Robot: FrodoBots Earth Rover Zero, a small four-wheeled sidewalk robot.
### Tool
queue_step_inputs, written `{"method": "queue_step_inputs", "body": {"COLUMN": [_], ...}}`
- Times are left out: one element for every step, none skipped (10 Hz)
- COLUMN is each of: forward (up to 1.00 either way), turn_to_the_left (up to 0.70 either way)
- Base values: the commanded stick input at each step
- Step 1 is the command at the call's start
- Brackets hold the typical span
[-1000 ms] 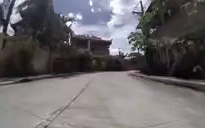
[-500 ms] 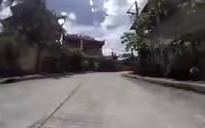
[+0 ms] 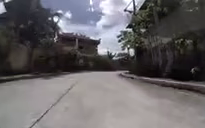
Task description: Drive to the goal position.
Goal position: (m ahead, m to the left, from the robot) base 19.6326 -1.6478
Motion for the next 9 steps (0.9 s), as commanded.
{"method": "queue_step_inputs", "body": {"forward": [0.70,0.70,0.70,0.70,0.70,0.70,0.70,0.70,0.70], "turn_to_the_left": [0.00,0.00,0.00,0.00,0.00,0.00,0.00,0.00,0.00]}}
